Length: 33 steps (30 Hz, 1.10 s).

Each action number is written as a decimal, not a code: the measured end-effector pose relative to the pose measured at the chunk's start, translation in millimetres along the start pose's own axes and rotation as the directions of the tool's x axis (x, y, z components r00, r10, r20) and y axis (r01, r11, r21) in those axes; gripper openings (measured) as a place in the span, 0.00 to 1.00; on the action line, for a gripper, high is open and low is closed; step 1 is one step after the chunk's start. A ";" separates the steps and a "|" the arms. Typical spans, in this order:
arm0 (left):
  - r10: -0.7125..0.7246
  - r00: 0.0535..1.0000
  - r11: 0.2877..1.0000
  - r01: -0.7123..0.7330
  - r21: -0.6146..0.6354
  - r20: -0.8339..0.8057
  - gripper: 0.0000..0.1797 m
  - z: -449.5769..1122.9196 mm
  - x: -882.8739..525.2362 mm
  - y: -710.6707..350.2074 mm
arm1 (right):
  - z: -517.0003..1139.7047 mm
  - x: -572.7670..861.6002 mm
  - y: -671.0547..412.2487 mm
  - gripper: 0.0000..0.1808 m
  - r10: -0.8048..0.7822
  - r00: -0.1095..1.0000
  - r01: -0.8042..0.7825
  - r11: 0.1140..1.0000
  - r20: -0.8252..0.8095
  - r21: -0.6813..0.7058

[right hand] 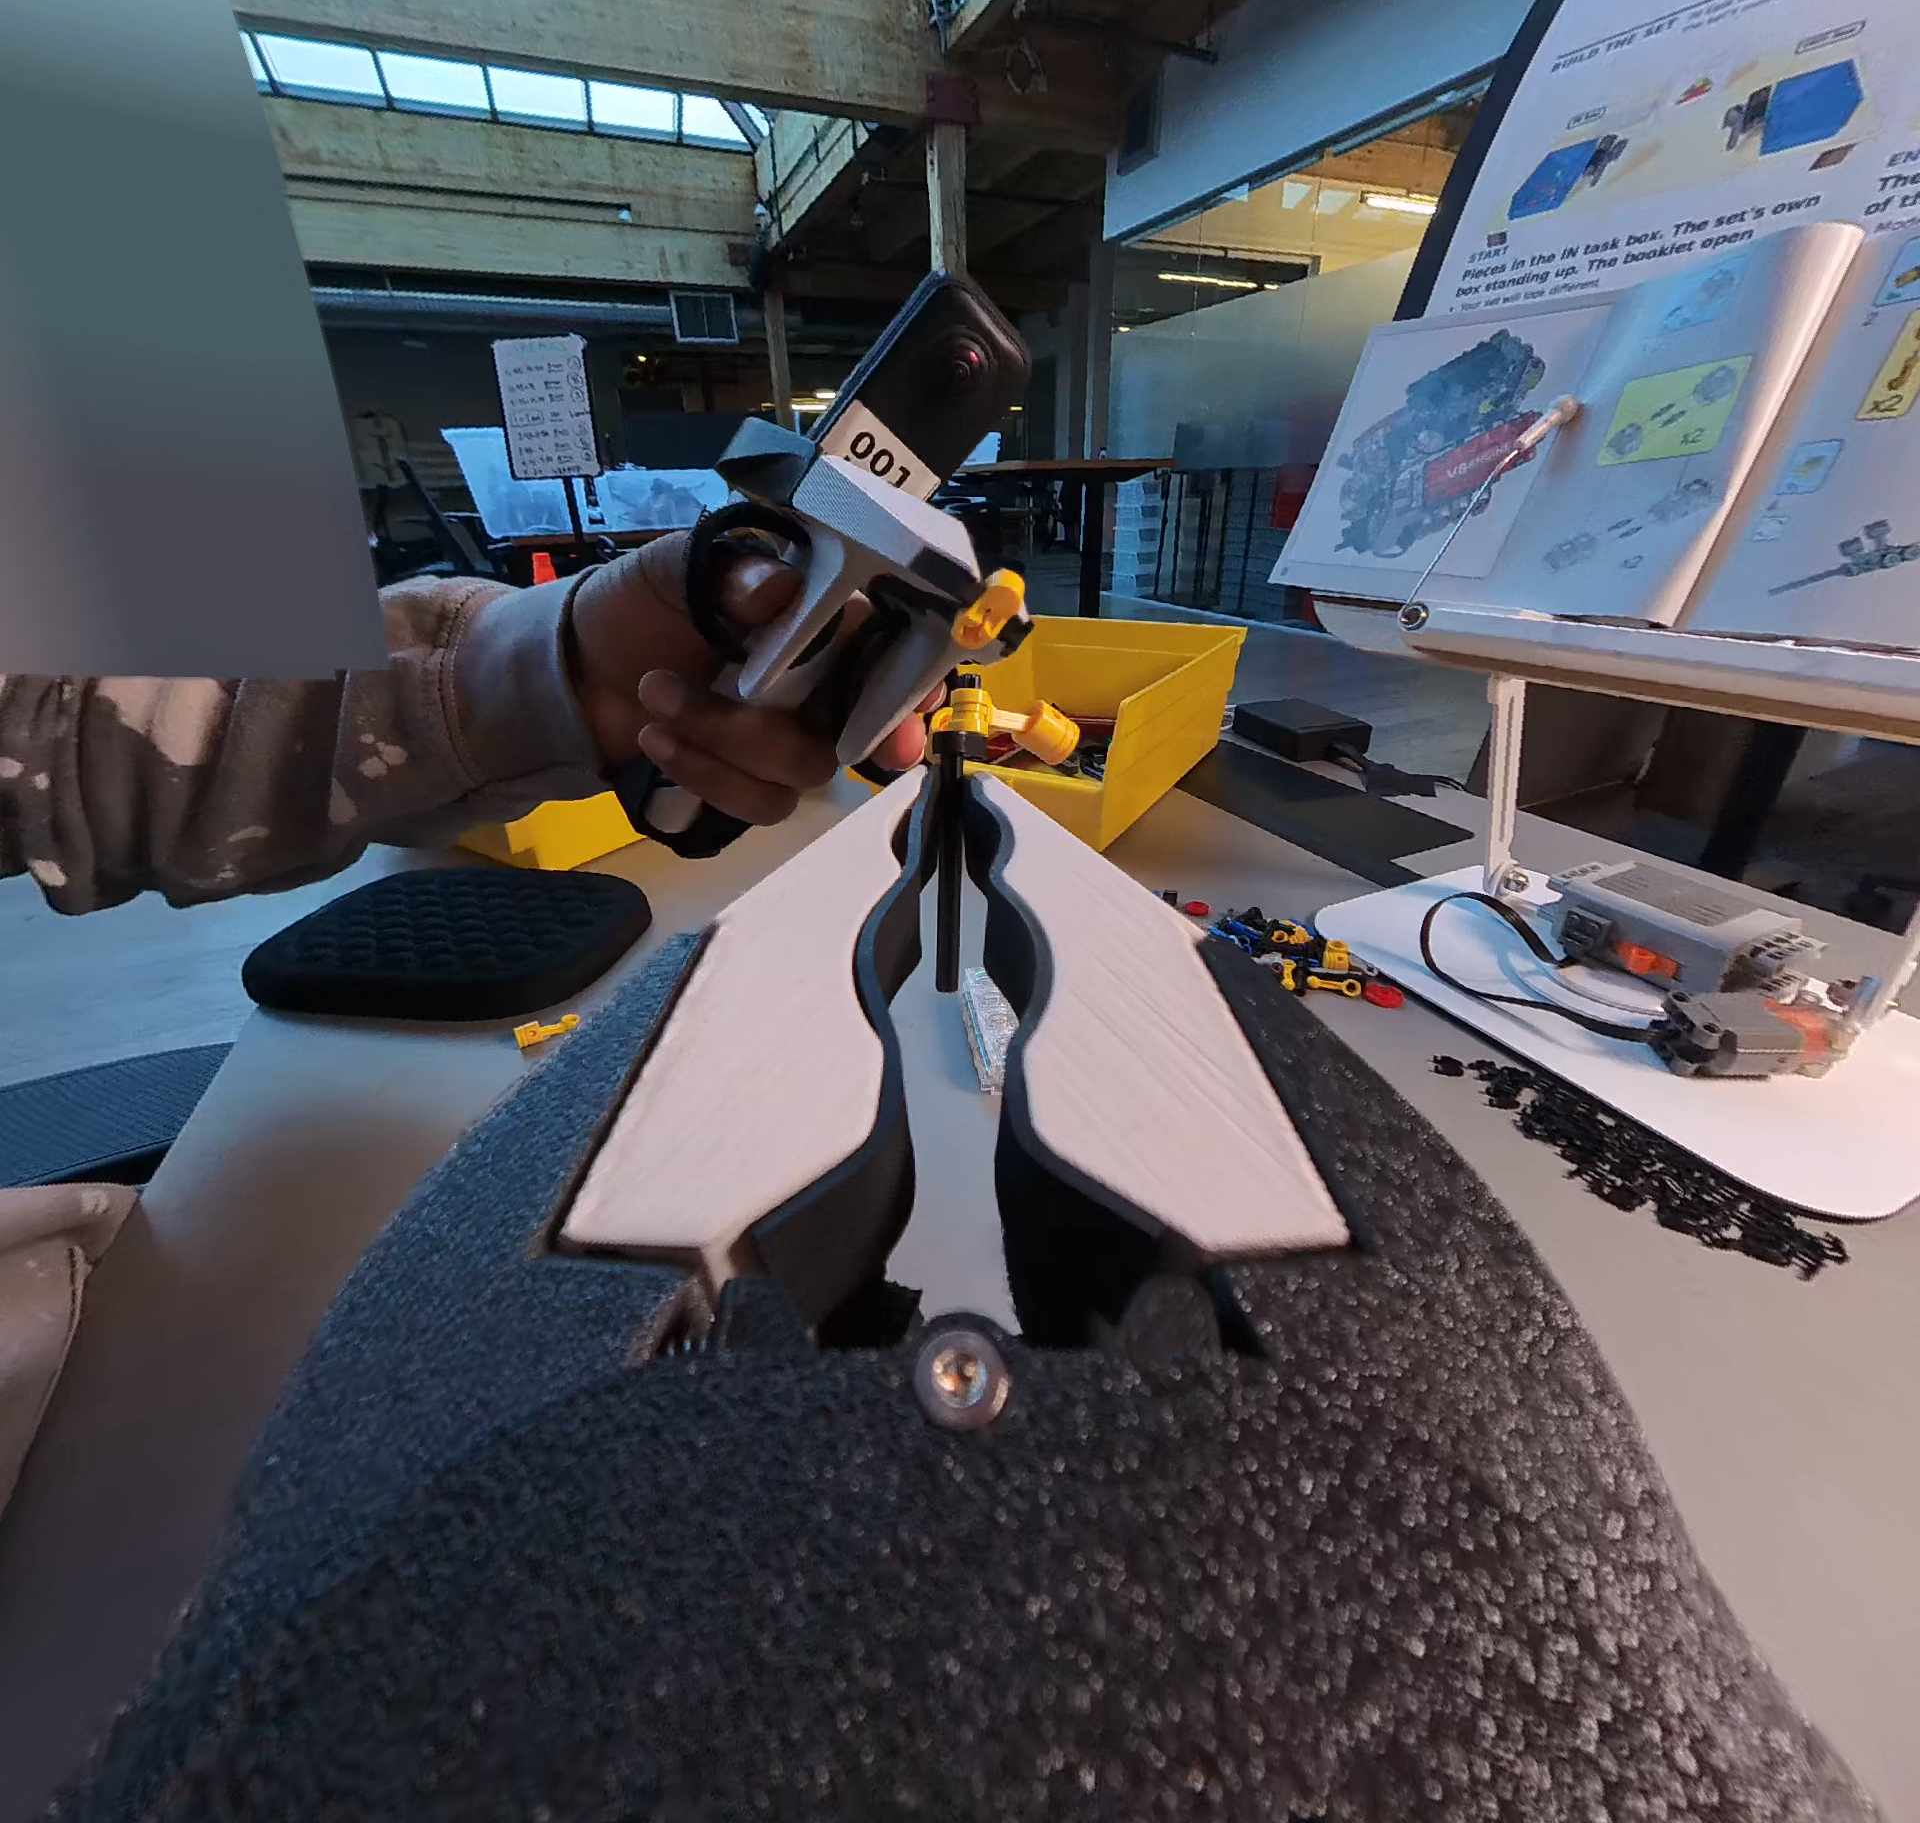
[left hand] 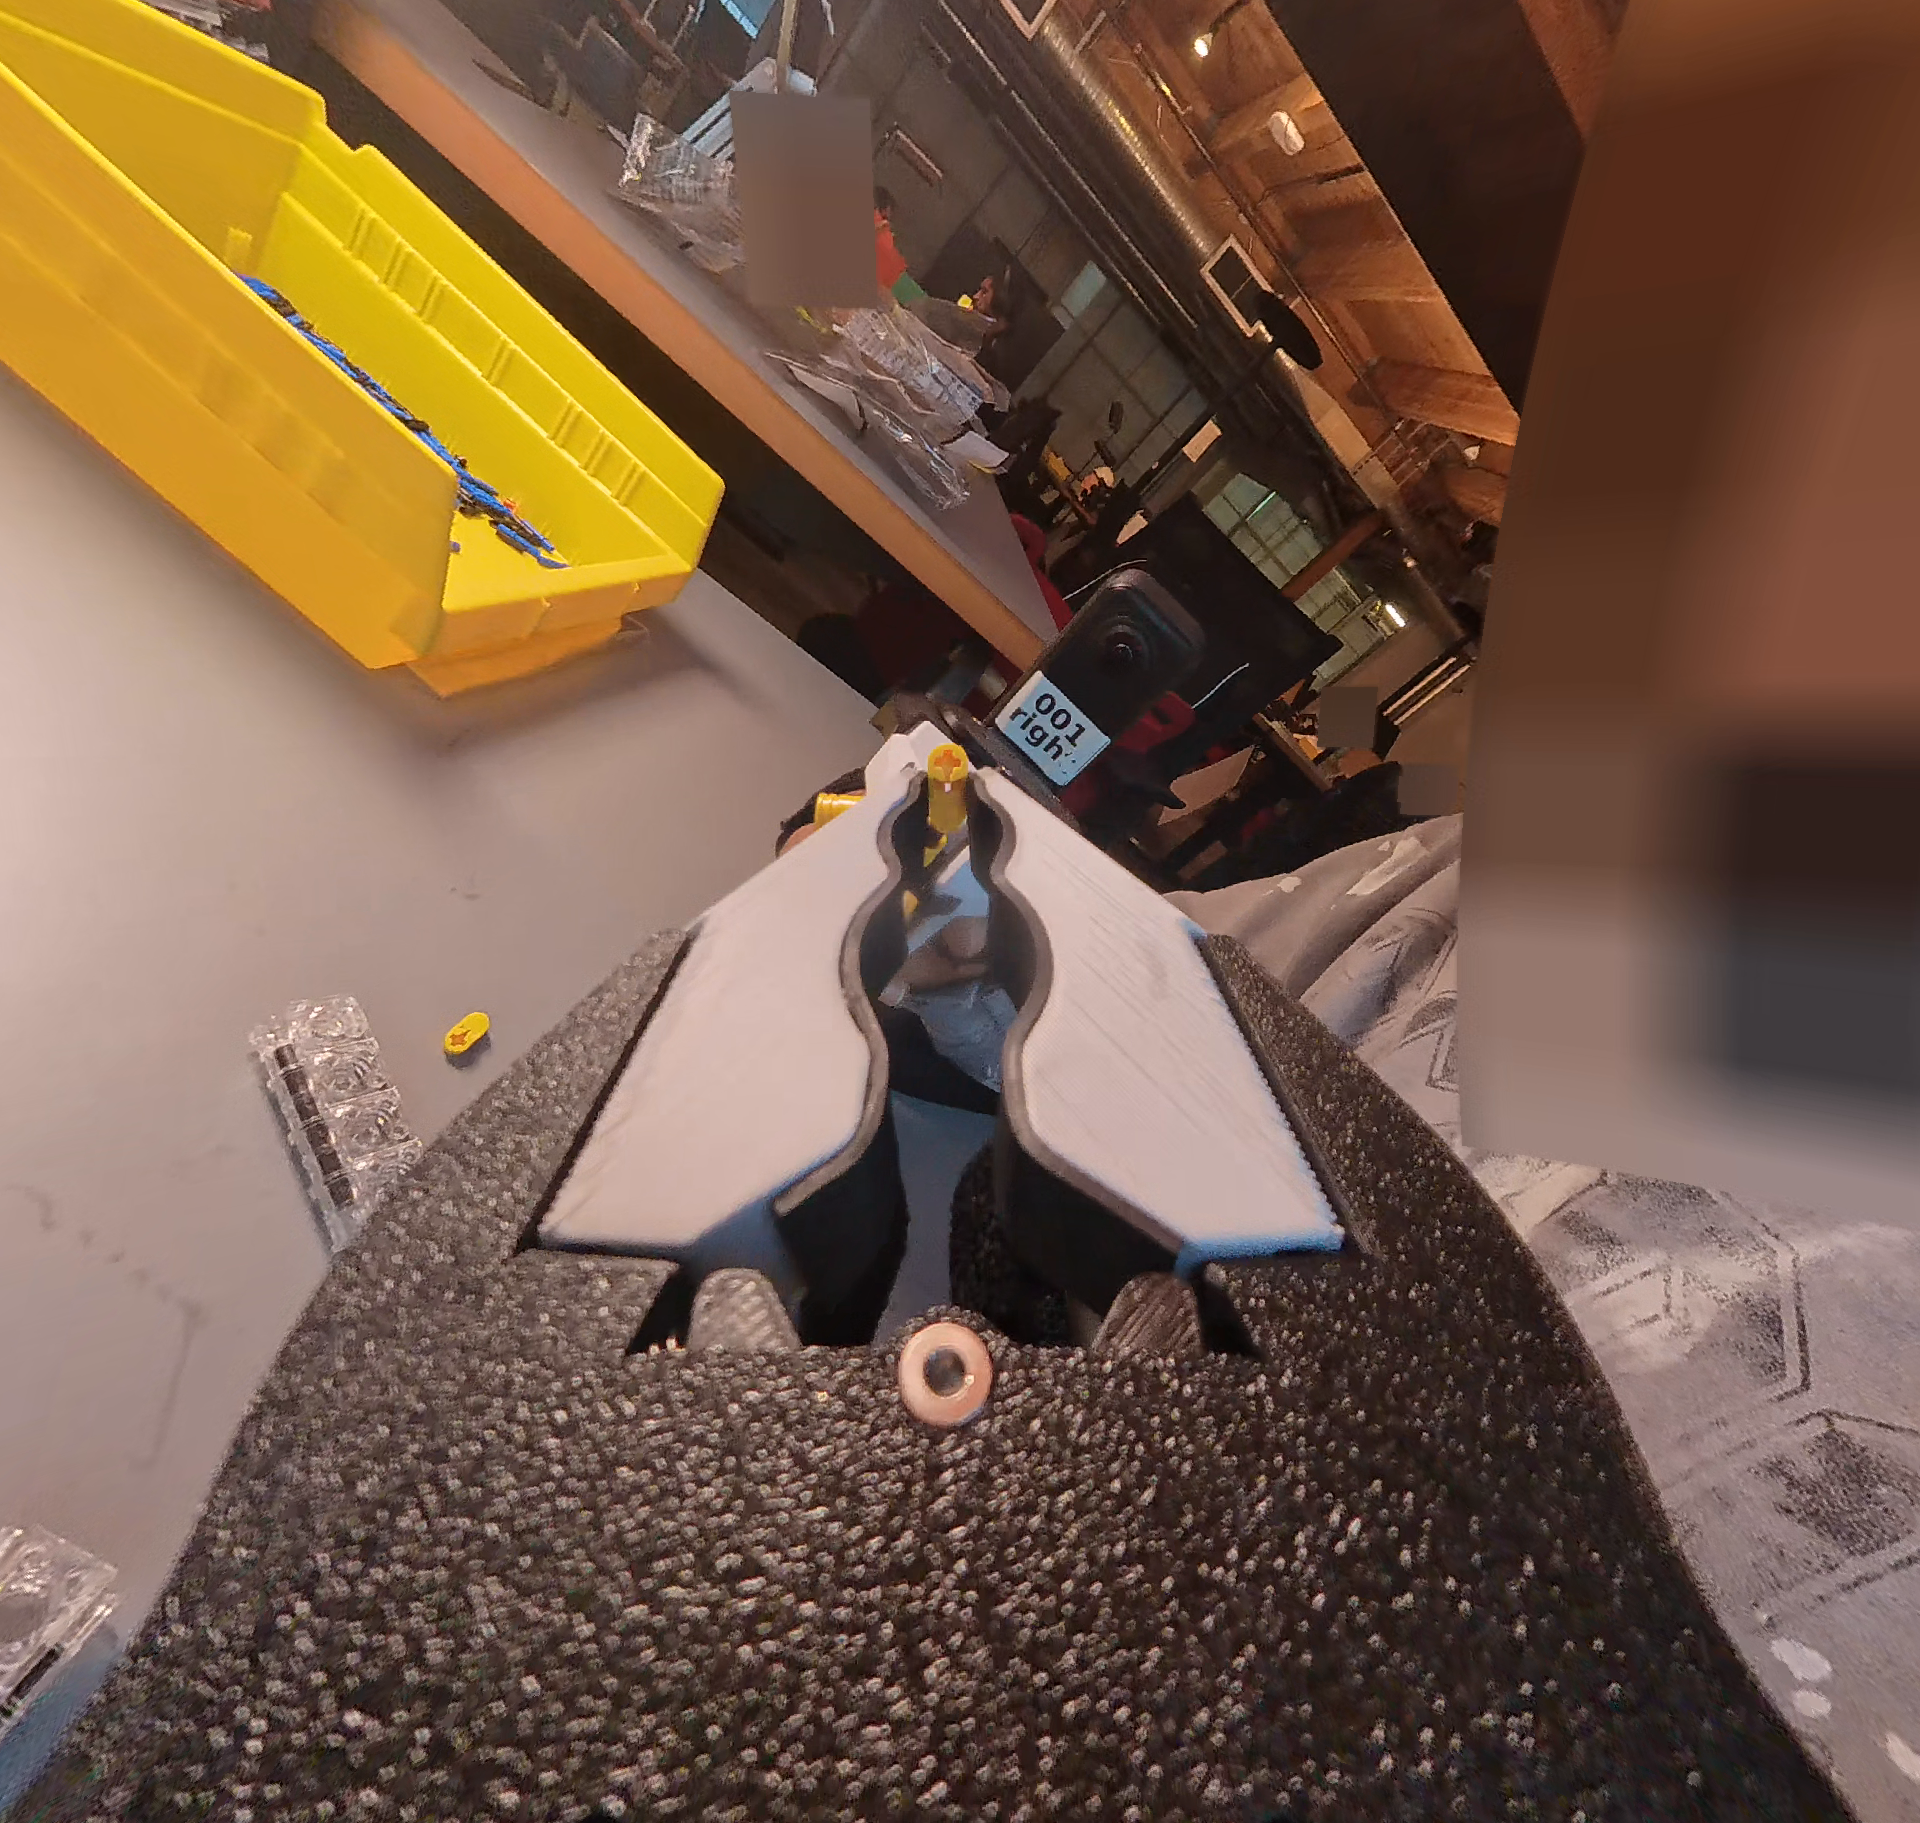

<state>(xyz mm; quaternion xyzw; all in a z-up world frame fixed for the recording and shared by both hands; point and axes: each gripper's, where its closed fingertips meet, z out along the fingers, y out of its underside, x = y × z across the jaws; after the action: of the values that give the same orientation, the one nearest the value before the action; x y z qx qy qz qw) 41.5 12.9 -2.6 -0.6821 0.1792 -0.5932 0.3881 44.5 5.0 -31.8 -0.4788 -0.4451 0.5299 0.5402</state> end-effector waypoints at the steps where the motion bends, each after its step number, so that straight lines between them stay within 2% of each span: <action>1: -0.009 1.000 1.000 0.009 -0.005 0.006 0.02 1.1 -0.9 0.0 | -0.3 1.2 -0.2 0.01 -0.002 1.000 0.002 1.000 -0.008 -0.004; 21: -0.054 0.987 0.996 0.065 -0.064 0.150 0.02 9.2 -16.1 6.3 | 0.7 9.1 7.3 0.01 0.008 0.998 -0.011 0.998 -0.055 -0.058; 26: -0.030 0.985 0.995 0.045 -0.087 0.168 0.03 9.3 -17.2 7.5 | 0.6 9.0 8.4 0.01 0.011 0.999 -0.014 0.998 -0.053 -0.068; 33: 0.094 0.984 0.980 -0.065 -0.190 0.148 0.03 8.7 -11.2 12.1 | 0.1 2.2 6.4 0.01 0.083 0.996 -0.082 0.995 0.013 -0.055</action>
<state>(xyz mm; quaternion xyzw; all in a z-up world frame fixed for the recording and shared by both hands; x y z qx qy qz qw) 49.8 15.8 -19.0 -0.7518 0.2294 -0.5027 0.3597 43.6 7.0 -38.2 -0.5075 -0.4432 0.5431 0.5011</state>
